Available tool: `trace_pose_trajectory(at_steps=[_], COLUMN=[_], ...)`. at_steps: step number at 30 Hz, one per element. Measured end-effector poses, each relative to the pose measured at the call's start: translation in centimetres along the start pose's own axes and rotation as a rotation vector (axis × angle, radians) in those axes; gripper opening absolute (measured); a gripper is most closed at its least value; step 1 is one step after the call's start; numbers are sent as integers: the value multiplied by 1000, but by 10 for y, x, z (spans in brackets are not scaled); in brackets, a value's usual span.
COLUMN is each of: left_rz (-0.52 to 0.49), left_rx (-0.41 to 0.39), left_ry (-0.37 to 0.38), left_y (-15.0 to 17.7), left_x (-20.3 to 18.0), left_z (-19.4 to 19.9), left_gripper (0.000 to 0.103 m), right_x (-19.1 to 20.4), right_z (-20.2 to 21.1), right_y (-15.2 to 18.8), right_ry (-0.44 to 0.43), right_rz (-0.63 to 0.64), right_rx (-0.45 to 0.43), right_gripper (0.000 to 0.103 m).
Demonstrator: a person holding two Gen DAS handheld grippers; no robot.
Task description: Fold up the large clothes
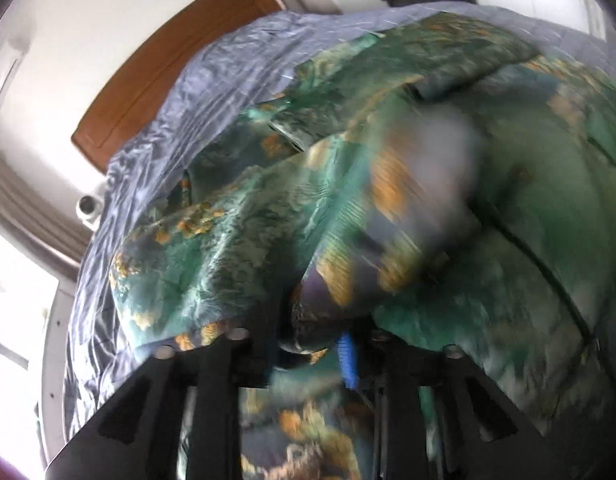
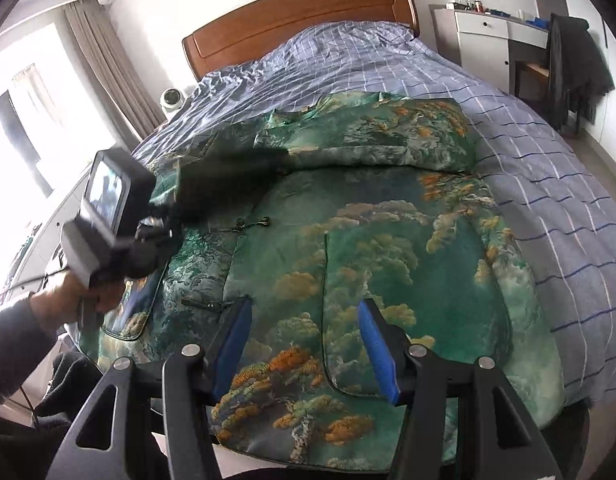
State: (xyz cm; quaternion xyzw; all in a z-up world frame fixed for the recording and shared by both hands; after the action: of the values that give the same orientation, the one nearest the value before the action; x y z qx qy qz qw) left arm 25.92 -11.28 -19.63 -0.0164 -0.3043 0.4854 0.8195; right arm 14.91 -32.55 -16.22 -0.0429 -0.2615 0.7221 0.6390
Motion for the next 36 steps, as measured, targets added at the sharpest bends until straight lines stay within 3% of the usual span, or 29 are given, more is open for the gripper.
trace_pose_trajectory(at_steps=[3, 6, 12, 15, 20, 22, 23, 27, 32, 34, 36], left_rz=[-25, -36, 110, 212, 328, 354, 374, 432, 471, 484, 496], left_rx=[-23, -39, -31, -23, -18, -12, -6, -11, -47, -50, -39], left_ry=[30, 69, 158, 191, 218, 224, 232, 260, 266, 267, 276], left_y=[13, 26, 65, 83, 98, 103, 105, 110, 108, 107, 106], left_x=[0, -4, 7, 19, 40, 44, 46, 55, 65, 67, 72], left_z=[12, 21, 36, 44, 44, 43, 41, 41, 52, 52, 46], left_gripper=[62, 70, 70, 70, 71, 71, 71, 71, 71, 71, 71], right_x=[8, 15, 33, 43, 52, 61, 68, 93, 97, 93, 81], right_z=[-9, -23, -83, -113, -151, -156, -153, -119, -83, -90, -114], right_y=[-17, -42, -81, -92, -111, -117, -121, -154, -247, -274, -292], right_ry=[-31, -130, -511, -588, -586, -522, -457, -343, -122, -70, -33], right_rz=[20, -16, -250, -324, -382, -328, -268, -80, 95, 124, 121], right_rx=[19, 54, 209, 258, 289, 287, 282, 176, -38, -63, -34], right_gripper=[57, 57, 57, 57, 57, 37, 13, 13, 13, 13, 13])
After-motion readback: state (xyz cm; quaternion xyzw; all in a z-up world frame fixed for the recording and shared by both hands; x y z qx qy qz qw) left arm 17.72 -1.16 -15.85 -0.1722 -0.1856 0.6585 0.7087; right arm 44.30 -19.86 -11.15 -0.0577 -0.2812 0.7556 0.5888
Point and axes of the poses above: each gripper's, at about its wrist camera, not at the fingertips, and z roughly against the way its jaws point, x to its left, y to its underside, the point moved 5 cm from there along -z, roughly the way its jaws point, and after that the axes turned 14 degrees about x, right-handed, at the moved point
